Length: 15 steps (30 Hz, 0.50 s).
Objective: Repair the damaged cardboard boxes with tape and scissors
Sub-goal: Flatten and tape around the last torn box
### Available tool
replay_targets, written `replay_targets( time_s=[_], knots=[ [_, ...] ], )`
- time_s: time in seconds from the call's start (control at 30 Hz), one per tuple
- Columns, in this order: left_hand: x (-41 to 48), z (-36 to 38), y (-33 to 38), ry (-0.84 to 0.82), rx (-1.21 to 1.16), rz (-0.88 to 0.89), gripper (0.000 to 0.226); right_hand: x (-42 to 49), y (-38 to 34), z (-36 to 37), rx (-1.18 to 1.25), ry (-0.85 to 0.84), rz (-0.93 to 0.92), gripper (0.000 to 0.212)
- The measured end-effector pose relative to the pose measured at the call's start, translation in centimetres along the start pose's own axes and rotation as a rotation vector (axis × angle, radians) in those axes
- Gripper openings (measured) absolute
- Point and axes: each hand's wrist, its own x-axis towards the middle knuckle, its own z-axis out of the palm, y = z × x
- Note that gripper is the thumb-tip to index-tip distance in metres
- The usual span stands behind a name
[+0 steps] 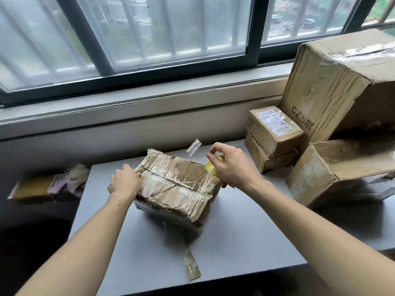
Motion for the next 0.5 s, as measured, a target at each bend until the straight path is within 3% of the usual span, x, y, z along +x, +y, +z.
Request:
replay_targets(
  time_s=[0.1, 0.17, 0.27, 0.33, 0.37, 0.43, 0.5],
  knots=[
    [-0.6, -0.1, -1.6, -0.07, -0.001, -0.071, 0.045, 0.0, -0.6, 0.7, 0.0, -0.048, -0.018, 0.018],
    [-0.6, -0.2, -2.5, -0.118, 0.06, -0.021, 0.042, -0.2, -1.1, 1.2, -0.015, -0.065, -0.033, 0.019],
    [-1.2, -0.7, -2.5, -0.019, 0.117, 0.054, 0.04, -0.5, -1.8, 1.7, -0.014, -0.093, -0.048, 0.021],
    [-1.9, -1.3, -1.2, 0.073, -0.093, 0.229, 0.044, -0.9, -2.4, 2.0, -0.01, -0.112, -0.054, 0.021],
    [-2.6, -2.0, -0.2, 0.032, -0.297, 0.323, 0.048, -1.0, -2.7, 2.1, -0.016, -0.112, -0.058, 0.021],
    [-4.6, -3.8, 2.2, -0.228, -0.739, 0.398, 0.049, -1.2, -3.3, 2.4, -0.036, -0.102, -0.07, 0.02],
    [-6.0, -5.0, 3.9, -0.459, -0.95, 0.386, 0.055, -1.3, -3.8, 2.6, -0.038, -0.1, -0.08, 0.019]
  ],
)
